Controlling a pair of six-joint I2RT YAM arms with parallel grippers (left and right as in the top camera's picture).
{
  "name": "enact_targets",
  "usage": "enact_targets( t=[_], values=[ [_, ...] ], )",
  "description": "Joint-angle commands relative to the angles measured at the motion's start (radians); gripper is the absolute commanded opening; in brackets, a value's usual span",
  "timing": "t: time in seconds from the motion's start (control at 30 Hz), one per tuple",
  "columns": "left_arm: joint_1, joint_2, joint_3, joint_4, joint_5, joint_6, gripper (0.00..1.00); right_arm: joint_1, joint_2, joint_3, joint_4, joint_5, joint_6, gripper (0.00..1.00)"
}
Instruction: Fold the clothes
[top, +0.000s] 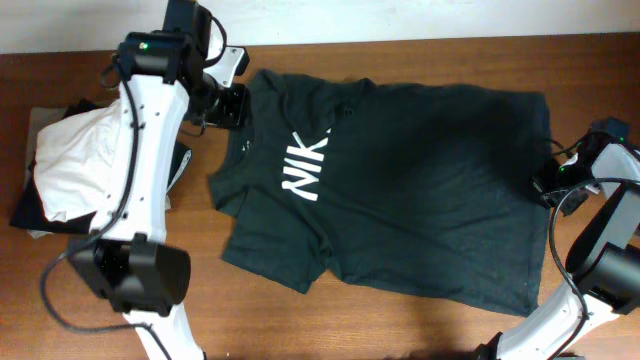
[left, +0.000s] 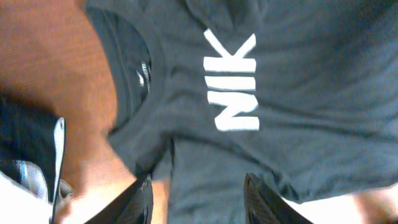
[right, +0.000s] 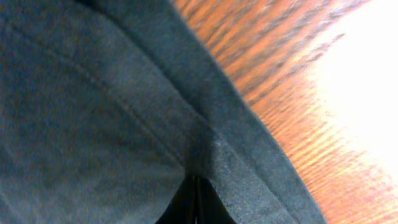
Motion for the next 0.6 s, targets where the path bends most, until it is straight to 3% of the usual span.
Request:
enact_targets(
  t=[0.0, 0.1, 0.2, 0.3, 0.4, 0.47, 0.5, 0.53, 0.57],
  values=[
    [0.002, -0.066, 0.018, -0.093, 0.0, 0.019, 0.47, 0.004, 0.114, -0.011, 0.06, 0.271, 0.164, 0.04],
    [0.002, -0.069, 0.015, -0.218, -0.014, 0.019, 0.47, -0.014, 0.14, 0.029, 0.164, 0.268, 0.166, 0.04],
    [0.005, -0.072, 0.013, -0.218, -0.049, 0.019, 0.49, -0.032, 0.14, 0.175, 0.166, 0.127, 0.079, 0.04],
    [0.001, -0.082, 0.013, -0.218, -0.021, 0.015, 0.5, -0.034, 0.129, 0.419, -0.038, 0.014, -0.048, 0.04],
    [0.002, -0.199, -0.053, -0.218, -0.015, 0.013, 0.53, -0.039, 0.026, 0.649, -0.233, -0.142, -0.158, 0.06],
    [0.002, -0.338, -0.181, -0.218, -0.031, 0.011, 0.56, -0.04, -0.098, 0.725, -0.299, -0.28, -0.157, 0.15],
    [0.002, -0.418, -0.288, -0.218, -0.032, -0.009, 0.56, -0.038, -0.172, 0.739, -0.344, -0.296, -0.148, 0.28],
    [0.002, -0.475, -0.394, -0.208, -0.034, -0.04, 0.57, -0.037, -0.247, 0.739, -0.398, -0.296, -0.145, 0.52],
    [0.002, -0.516, -0.504, -0.174, -0.034, -0.075, 0.57, -0.037, -0.31, 0.739, -0.456, -0.295, -0.128, 0.66]
  ],
)
